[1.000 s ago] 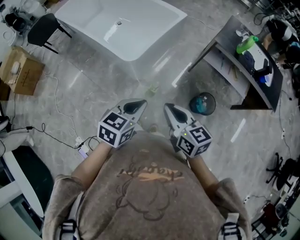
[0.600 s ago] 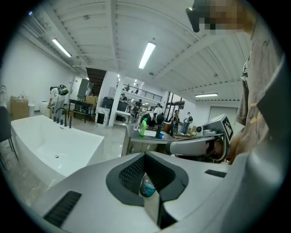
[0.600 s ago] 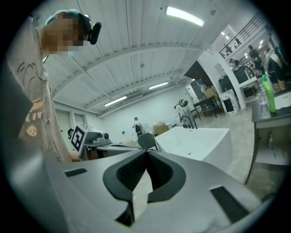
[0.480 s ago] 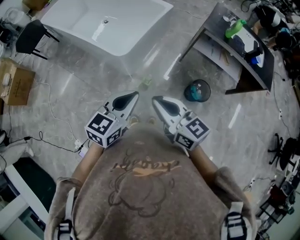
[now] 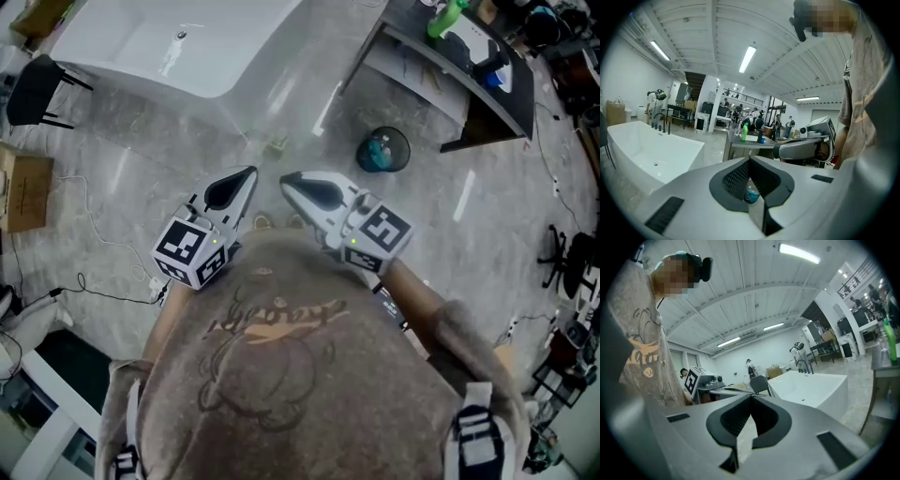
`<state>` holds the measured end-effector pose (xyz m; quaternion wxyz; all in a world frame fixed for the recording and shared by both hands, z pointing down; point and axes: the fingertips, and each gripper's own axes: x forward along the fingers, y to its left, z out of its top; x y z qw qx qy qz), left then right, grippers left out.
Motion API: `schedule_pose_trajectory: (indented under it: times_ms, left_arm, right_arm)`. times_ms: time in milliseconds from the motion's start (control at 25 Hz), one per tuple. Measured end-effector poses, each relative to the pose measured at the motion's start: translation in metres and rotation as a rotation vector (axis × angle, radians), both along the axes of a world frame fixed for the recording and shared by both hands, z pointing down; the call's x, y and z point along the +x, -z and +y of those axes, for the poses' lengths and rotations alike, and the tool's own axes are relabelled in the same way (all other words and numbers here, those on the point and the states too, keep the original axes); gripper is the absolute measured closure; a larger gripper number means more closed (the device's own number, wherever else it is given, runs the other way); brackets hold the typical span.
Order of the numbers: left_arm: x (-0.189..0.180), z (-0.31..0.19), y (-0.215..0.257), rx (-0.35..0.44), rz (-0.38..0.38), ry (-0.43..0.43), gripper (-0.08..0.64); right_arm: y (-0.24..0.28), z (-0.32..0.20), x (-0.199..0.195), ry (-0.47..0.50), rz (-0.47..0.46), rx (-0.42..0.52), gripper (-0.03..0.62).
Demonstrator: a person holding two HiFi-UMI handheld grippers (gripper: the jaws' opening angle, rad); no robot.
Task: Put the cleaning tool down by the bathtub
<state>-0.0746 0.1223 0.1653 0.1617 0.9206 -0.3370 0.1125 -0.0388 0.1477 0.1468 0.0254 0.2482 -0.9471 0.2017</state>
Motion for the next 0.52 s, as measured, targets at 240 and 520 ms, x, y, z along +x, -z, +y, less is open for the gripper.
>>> schedule_pose_trajectory:
  times_ms: [240,520]
  left_arm:
    - [-0.005,0.007,-0.004,-0.007,0.001,0.012,0.549]
    - [-0.010,0.007,-0.009,-0.010,0.002,0.028,0.549]
  right_arm:
    - [0.000,0.007,-0.008,0.023,-0.002,-0.001,0.594]
    - [-0.002,0.007,-0.012,0.049,0.003,0.013,0.594]
